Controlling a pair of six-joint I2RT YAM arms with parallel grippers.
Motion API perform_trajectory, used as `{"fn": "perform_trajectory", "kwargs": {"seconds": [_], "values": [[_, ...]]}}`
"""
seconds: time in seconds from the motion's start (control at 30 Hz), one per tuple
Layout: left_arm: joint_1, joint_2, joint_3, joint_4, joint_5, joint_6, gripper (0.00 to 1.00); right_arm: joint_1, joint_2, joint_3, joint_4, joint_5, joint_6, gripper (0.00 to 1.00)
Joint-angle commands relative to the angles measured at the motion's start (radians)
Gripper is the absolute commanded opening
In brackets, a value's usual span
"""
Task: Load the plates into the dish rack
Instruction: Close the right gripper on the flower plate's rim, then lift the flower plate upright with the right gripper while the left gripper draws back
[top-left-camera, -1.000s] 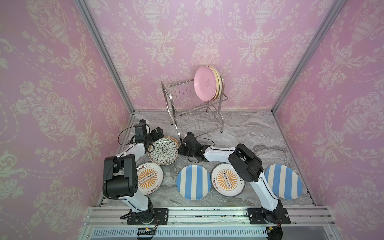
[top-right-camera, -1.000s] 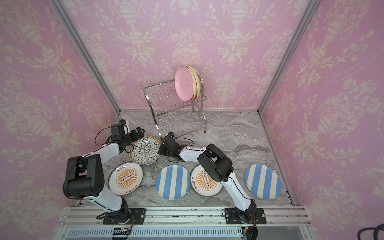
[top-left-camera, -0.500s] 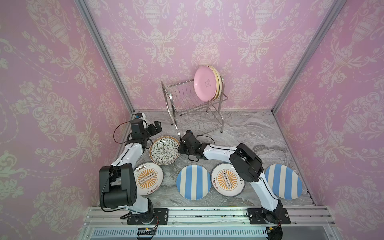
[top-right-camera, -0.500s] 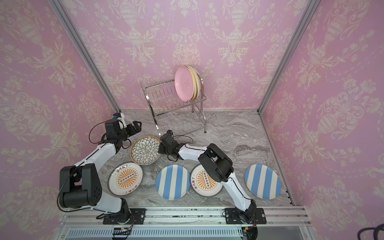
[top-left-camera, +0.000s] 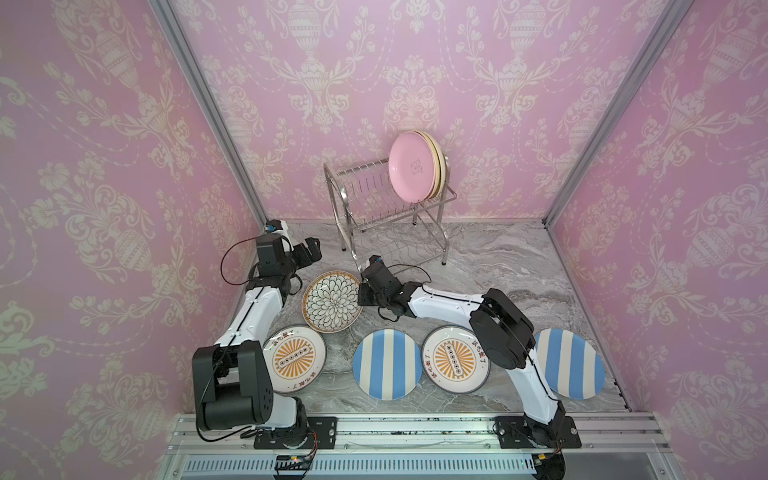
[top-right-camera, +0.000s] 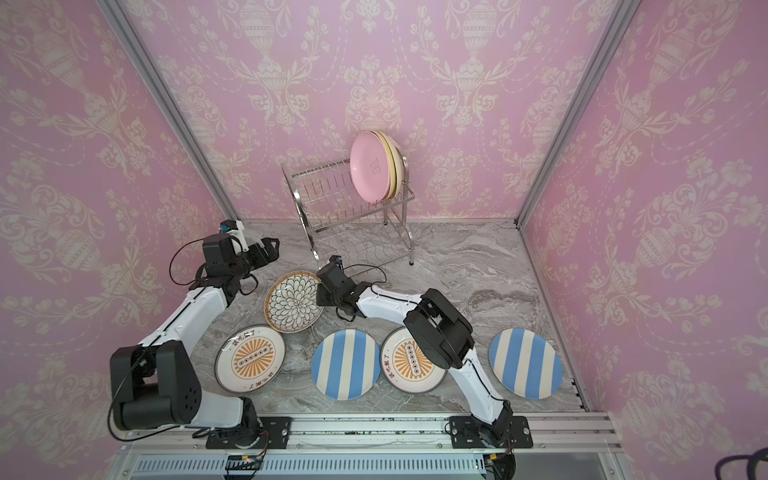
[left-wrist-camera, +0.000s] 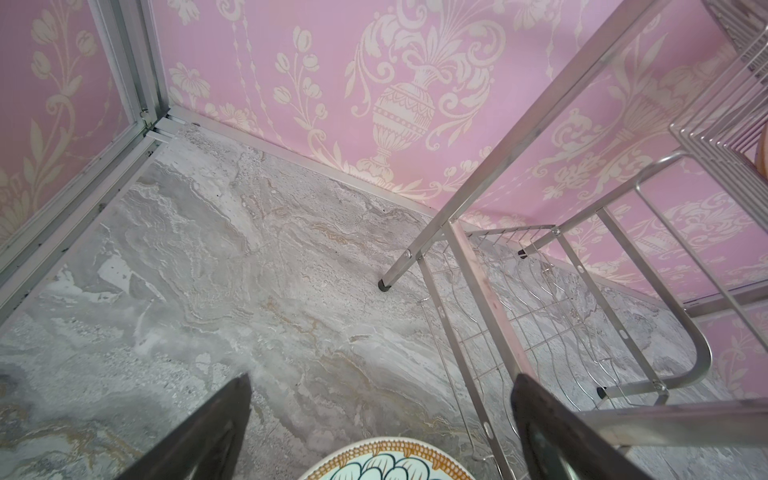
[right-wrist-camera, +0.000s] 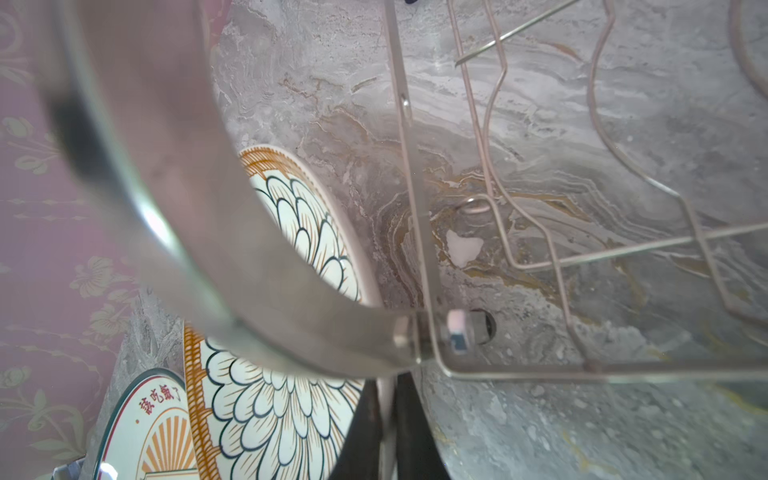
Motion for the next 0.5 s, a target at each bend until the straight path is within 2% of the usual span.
{"fn": "perform_trajectory", "kwargs": {"seconds": [0.0, 0.33, 0.47], "values": [[0.007, -0.029, 0.03, -0.042, -0.034, 0.041, 0.99, 0.018, -0.11, 0.044, 0.14, -0.029, 0.009, 0.0], [0.007, -0.076, 0.024, -0.066, -0.055, 0.059, 0.99, 0.033, 0.002, 0.22, 0.215, -0.07, 0.033, 0.0], [0.011, -0.105, 0.029, -0.092, -0.071, 0.07, 0.99, 0.051, -0.015, 0.251, 0.181, -0.068, -0.01, 0.0]]}}
